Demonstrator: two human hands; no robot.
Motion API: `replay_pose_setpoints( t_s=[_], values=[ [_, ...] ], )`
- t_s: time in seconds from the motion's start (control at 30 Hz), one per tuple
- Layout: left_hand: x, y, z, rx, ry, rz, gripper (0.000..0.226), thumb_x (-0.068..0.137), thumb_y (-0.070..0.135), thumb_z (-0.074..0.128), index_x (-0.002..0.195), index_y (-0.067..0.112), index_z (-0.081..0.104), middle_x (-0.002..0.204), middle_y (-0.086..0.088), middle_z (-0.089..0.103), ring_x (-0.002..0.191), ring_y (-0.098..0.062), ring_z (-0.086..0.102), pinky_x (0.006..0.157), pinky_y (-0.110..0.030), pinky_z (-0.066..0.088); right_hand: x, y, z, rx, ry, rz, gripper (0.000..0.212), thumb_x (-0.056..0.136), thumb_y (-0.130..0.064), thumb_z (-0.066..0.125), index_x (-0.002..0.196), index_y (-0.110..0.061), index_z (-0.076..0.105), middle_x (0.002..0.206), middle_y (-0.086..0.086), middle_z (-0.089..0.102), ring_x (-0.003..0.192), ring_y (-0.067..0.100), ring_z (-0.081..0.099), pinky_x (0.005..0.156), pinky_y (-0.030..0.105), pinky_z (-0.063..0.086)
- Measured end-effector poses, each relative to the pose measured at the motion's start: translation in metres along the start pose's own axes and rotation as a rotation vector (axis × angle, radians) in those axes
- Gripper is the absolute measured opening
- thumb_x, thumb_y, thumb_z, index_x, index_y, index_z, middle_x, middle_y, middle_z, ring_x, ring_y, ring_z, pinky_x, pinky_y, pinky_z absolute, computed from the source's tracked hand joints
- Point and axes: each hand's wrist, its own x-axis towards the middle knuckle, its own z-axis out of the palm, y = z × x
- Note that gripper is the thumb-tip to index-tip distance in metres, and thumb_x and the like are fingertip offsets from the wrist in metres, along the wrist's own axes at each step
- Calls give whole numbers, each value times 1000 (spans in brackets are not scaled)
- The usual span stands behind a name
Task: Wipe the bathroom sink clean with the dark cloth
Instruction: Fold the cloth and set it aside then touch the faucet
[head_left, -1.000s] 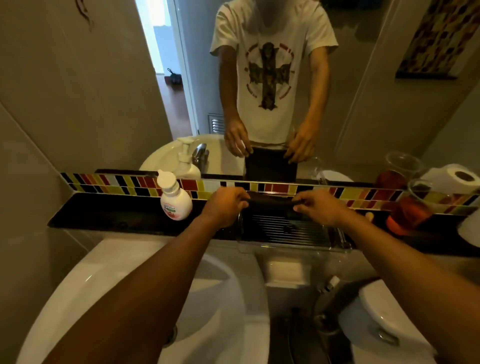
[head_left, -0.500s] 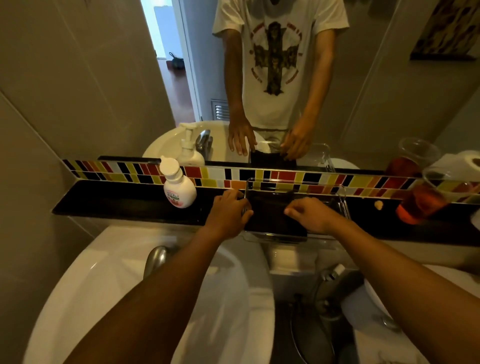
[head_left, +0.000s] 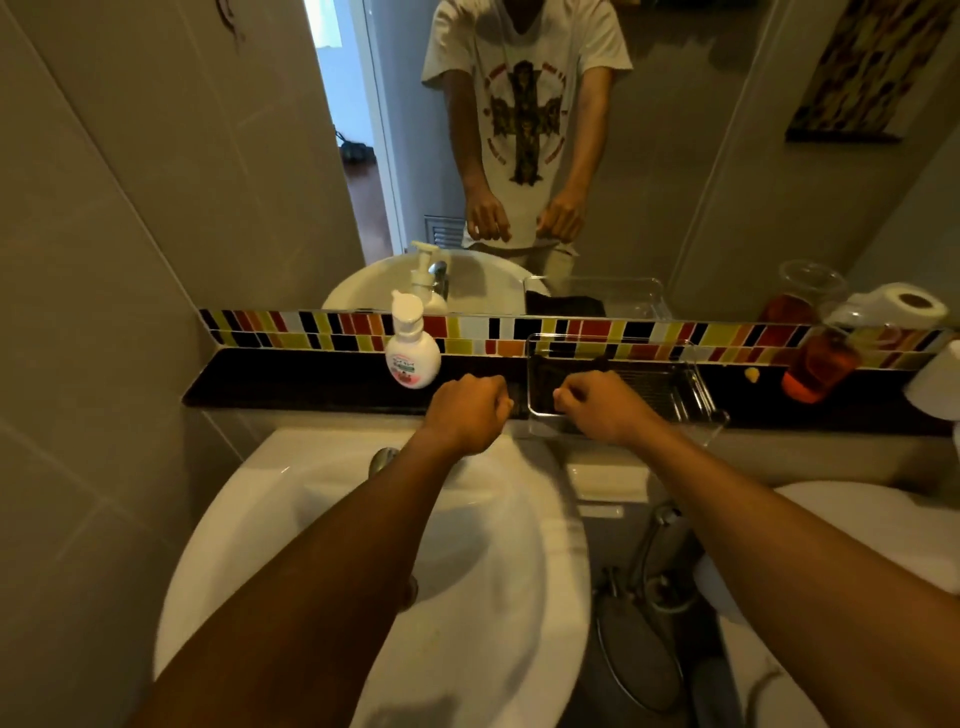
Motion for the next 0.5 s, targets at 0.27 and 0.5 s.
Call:
replay_pose_setpoints(
  t_s=[0.27, 0.5],
  values=[
    [-94, -48, -20, 27, -17, -30, 23, 97, 31, 48, 106, 16, 63, 100, -9, 69, 88, -24, 62, 70, -31, 43, -67, -46, 62, -15, 42, -11, 19, 94, -34, 51, 92, -19, 62, 79, -3, 60, 77, 18, 59, 67, 31, 46],
    [-186, -96, -18, 62, -124, -97, 32, 96, 34, 48, 124, 20, 51, 113, -12, 64, 92, -30, 64, 75, -34, 50, -121, -81, 119, -49, 17, 23, 26, 95, -35, 49, 112, -19, 61, 109, 5, 64, 90, 18, 57, 74, 29, 44]
  ],
)
